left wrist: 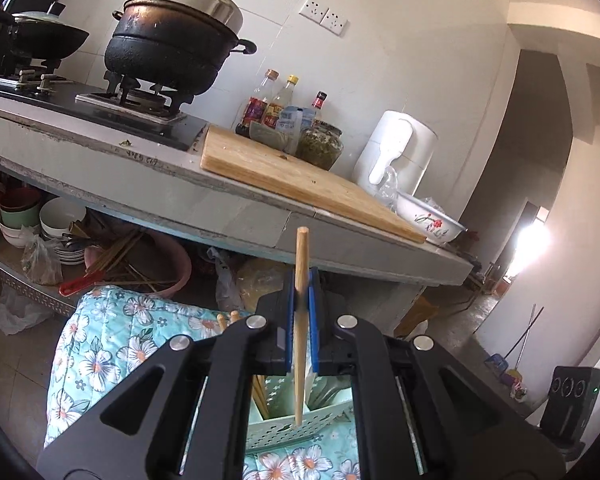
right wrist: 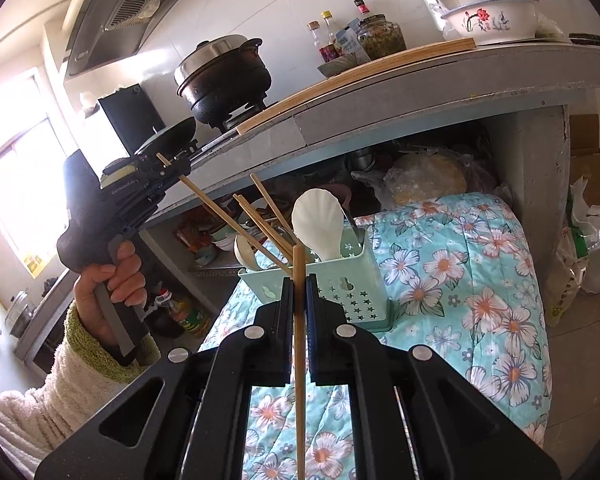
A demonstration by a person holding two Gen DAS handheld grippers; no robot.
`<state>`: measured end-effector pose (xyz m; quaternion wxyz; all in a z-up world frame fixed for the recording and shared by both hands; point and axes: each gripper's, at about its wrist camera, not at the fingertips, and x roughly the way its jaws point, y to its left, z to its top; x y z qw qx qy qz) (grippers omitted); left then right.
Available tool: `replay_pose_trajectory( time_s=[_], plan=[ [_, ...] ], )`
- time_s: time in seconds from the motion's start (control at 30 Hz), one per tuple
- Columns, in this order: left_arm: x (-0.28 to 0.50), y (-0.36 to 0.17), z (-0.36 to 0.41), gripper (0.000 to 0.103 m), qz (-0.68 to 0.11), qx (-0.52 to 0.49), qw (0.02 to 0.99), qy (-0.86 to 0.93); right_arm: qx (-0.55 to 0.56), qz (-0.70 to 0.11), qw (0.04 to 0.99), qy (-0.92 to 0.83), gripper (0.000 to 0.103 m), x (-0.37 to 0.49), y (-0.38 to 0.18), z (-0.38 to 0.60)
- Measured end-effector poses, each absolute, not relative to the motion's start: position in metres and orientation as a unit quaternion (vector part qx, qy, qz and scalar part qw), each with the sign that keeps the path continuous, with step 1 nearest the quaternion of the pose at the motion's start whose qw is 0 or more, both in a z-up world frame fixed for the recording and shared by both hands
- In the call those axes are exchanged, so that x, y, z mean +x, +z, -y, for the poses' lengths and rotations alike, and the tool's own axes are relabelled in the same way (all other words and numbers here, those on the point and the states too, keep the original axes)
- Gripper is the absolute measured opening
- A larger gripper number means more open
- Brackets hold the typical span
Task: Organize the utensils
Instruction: 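Lower the chopstick into the holder with the left tool while the right tool carries one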
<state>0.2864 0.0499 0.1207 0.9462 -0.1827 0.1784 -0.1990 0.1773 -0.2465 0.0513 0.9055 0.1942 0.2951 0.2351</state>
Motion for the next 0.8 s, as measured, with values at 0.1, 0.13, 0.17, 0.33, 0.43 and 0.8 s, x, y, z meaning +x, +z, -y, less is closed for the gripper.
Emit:
replay_pose_trajectory(
  time_s=[0.1,0.13,0.17,0.33,0.43,0.8],
  plan=[
    [0.283,0.135,-0.052,0.005,-0.149,-0.181,0.952,-0.199,0.195,-0.296,0.905,0.234,0.006,0.178,0.051,0.247],
    [0.283,0.138,-0.051,0.005,-0.145,-0.178,0.953,-0.196,0.196,-0.296,0.905,0.234,0.006,0.178,0.051,0.247],
    [0.285,0.139,-0.05,0.005,-0.143,-0.175,0.954,-0.195,0.196,-0.297,0.905,0.235,0.006,0.178,0.05,0.247],
    [0.298,0.117,-0.036,0.005,-0.16,-0.161,0.956,-0.188,0.194,-0.301,0.903,0.238,0.006,0.177,0.048,0.243],
    [0.307,0.095,-0.032,0.005,-0.189,-0.171,0.948,-0.193,0.187,-0.302,0.904,0.237,0.006,0.174,0.05,0.242],
    [0.298,0.062,-0.033,0.03,-0.247,-0.182,0.924,-0.228,0.16,-0.286,0.914,0.238,0.006,0.184,0.078,0.235]
  ],
)
